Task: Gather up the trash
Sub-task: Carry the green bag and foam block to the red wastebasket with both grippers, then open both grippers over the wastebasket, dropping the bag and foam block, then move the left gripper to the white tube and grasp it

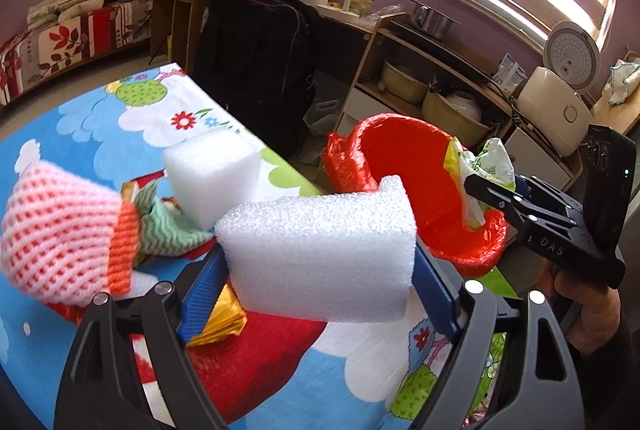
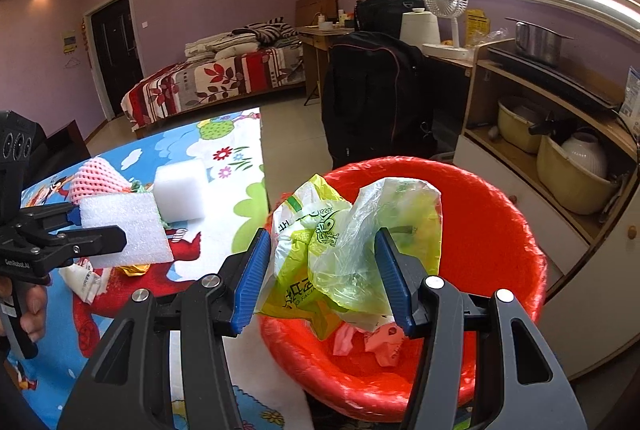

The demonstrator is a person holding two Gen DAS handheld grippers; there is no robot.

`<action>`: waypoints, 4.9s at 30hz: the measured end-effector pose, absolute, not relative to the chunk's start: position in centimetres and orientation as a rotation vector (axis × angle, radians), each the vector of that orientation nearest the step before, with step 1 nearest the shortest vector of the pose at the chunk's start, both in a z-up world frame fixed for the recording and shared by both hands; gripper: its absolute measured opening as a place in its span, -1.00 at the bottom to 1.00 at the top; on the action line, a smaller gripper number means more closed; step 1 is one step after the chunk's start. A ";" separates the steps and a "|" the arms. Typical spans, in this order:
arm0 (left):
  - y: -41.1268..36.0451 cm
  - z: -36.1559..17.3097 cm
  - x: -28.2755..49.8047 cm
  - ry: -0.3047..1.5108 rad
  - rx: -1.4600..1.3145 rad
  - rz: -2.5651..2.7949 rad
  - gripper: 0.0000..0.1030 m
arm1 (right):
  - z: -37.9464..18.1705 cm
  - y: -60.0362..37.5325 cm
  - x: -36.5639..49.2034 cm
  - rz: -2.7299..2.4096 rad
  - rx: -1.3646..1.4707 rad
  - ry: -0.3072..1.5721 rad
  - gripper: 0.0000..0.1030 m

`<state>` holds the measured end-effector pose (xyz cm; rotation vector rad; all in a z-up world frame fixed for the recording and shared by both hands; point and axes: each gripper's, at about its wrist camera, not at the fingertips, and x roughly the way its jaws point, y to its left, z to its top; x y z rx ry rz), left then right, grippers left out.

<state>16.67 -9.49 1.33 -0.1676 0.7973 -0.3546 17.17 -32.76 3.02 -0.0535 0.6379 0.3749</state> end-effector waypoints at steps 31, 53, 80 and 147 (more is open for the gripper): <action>-20.2 4.1 23.9 0.764 -0.035 -0.515 0.61 | 2.5 -40.3 21.5 0.280 0.001 0.631 0.18; -24.7 3.3 25.2 0.796 0.005 -0.579 0.82 | 3.3 -46.8 20.8 0.119 0.080 0.592 0.51; -17.9 3.1 20.0 0.755 -0.105 -0.432 0.83 | 3.7 -40.8 19.3 0.245 0.035 0.607 0.54; 0.3 -4.6 6.3 0.850 -0.234 0.099 0.83 | -0.5 -21.0 14.7 0.635 -0.062 0.757 0.64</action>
